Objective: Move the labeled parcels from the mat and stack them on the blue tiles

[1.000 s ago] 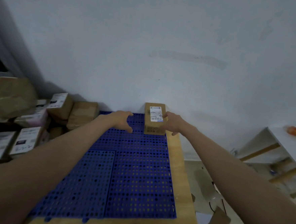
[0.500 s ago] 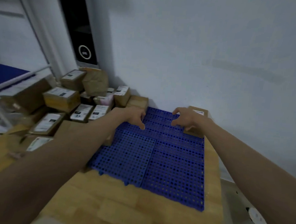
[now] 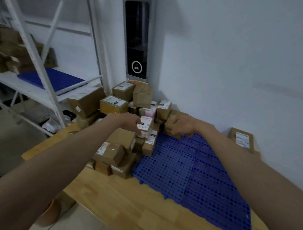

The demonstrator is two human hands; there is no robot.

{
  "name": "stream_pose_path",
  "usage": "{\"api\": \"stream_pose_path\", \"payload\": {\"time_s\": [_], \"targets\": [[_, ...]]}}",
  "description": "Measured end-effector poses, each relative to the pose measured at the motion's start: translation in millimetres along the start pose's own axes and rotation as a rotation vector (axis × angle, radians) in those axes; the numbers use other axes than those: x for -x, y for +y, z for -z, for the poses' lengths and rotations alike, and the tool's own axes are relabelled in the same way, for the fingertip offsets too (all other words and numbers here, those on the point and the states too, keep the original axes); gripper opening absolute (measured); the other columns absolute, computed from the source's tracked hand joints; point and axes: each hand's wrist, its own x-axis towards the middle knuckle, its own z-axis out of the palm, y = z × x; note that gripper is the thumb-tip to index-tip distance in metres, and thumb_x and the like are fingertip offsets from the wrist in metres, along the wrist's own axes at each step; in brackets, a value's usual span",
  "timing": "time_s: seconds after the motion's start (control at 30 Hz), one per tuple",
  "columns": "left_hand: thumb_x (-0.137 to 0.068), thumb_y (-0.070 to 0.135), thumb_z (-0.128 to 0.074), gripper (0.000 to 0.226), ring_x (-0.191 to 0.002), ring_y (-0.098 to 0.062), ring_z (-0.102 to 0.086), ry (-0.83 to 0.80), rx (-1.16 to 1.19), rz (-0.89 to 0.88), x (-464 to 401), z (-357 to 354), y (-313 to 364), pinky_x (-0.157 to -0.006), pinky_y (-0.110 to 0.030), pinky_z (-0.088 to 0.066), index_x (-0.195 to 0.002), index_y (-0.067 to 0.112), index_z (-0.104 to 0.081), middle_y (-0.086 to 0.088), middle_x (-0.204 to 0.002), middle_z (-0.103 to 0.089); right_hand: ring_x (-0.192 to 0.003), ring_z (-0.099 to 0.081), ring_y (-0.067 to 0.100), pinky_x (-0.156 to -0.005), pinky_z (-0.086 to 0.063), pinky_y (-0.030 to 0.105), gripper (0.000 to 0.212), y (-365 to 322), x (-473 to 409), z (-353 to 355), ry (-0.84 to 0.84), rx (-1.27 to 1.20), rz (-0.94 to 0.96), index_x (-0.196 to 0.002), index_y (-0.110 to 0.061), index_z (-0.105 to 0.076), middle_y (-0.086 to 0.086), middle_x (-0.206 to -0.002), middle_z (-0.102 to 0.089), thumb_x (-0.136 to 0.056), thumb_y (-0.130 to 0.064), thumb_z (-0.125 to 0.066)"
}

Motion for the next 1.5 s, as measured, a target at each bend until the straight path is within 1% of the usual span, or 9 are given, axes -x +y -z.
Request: {"api": "stream_pose_path", "payload": {"time_s": [0.1,0.33,0.53,0.73,0.87,1.1,1.23,1.4,1.5], "targets": [[-0.084,0.054,-0.066,0.075,-0.132,-0.022,-0.042,-0.014,0.012,0.035,11.6,3.3,-46.6,-0.100,-0.033,-0.040,-0.145,0.022,-0.038,0.000,-0.150,-0.037,-0.109,-0.059,0.025,-0.094,-0.052,0.043,0.059,-46.9,-14.0,-11.2,-0.002,0.058,0.042,-0.135,-0.017,-0.050,0.005,-0.128,-0.058,-0.084,-0.040,-0.070],[-0.080,0.053,-0.070,0.076,-0.132,-0.024,-0.042,-0.008,-0.010,0.130,30.3,3.2,-146.7,-0.095,-0.032,-0.038,-0.144,0.025,-0.040,-0.002,-0.149,-0.039,-0.097,-0.061,0.022,-0.067,-0.053,0.031,0.058,-139.8,-41.4,-49.5,-0.069,-0.113,0.061,-0.143,-0.020,-0.040,0.009,-0.133,-0.049,-0.092,-0.029,-0.065],[-0.078,0.057,-0.069,0.076,-0.131,-0.024,-0.043,0.018,-0.030,0.148,30.6,-4.4,-208.8,-0.104,-0.039,-0.041,-0.142,0.026,-0.042,-0.001,-0.148,-0.041,-0.097,-0.061,0.025,-0.067,-0.053,0.032,0.060,-196.0,-68.3,-73.5,-0.100,-0.091,0.099,-0.145,-0.018,-0.038,0.010,-0.135,-0.047,-0.092,-0.027,-0.065],[-0.083,0.050,-0.067,0.062,-0.119,-0.021,-0.052,0.015,-0.044,0.179,9.9,-0.6,-244.6,-0.094,-0.034,-0.046,-0.134,0.019,-0.050,-0.001,-0.134,-0.054,-0.093,-0.061,0.021,-0.064,-0.052,0.029,0.058,-221.9,-111.9,-77.6,-0.108,-0.079,0.149,-0.142,-0.021,-0.042,0.006,-0.123,-0.052,-0.089,-0.027,-0.066],[-0.087,0.045,-0.065,0.062,-0.125,-0.024,-0.050,0.024,-0.030,0.213,-8.6,9.3,-263.4,-0.102,-0.036,-0.043,-0.139,0.016,-0.048,-0.005,-0.139,-0.051,-0.101,-0.061,0.023,-0.081,-0.058,0.036,0.055,-231.3,-153.2,-76.2,-0.112,-0.085,0.183,-0.139,-0.021,-0.045,0.005,-0.130,-0.053,-0.088,-0.030,-0.067],[-0.086,0.049,-0.066,0.069,-0.131,-0.024,-0.045,0.020,0.015,0.332,-33.9,15.0,-325.5,-0.103,-0.032,-0.041,-0.143,0.020,-0.041,-0.006,-0.144,-0.047,-0.101,-0.062,0.021,-0.079,-0.058,0.034,0.059,-246.7,-223.7,-90.7,-0.137,-0.177,0.206,-0.140,-0.023,-0.044,0.004,-0.129,-0.055,-0.087,-0.032,-0.068],[-0.084,0.049,-0.067,0.074,-0.135,-0.024,-0.041,0.017,0.066,0.364,-46.0,15.9,-354.2,-0.111,-0.038,-0.036,-0.147,0.020,-0.039,-0.004,-0.151,-0.040,-0.108,-0.058,0.022,-0.069,-0.054,0.028,0.065,-254.3,-247.5,-104.0,-0.152,-0.223,0.200,-0.144,-0.023,-0.039,0.004,-0.134,-0.053,-0.086,-0.029,-0.069],[-0.082,0.052,-0.068,0.078,-0.132,-0.025,-0.044,0.036,0.075,0.358,-64.9,15.9,-385.9,-0.108,-0.045,-0.038,-0.148,0.028,-0.035,-0.002,-0.149,-0.042,-0.107,-0.058,0.020,-0.062,-0.050,0.025,0.069,-265.8,-272.1,-113.0,-0.152,-0.258,0.191,-0.146,-0.023,-0.035,0.005,-0.132,-0.055,-0.086,-0.029,-0.069],[-0.081,0.055,-0.068,0.079,-0.130,-0.025,-0.046,0.051,0.072,0.346,-84.8,17.3,-407.9,-0.106,-0.043,-0.041,-0.147,0.024,-0.038,-0.003,-0.146,-0.046,-0.116,-0.057,0.023,-0.083,-0.054,0.035,0.072,-270.4,-285.4,-113.4,-0.140,-0.266,0.180,-0.147,-0.022,-0.034,0.006,-0.137,-0.054,-0.085,-0.029,-0.071]]}}
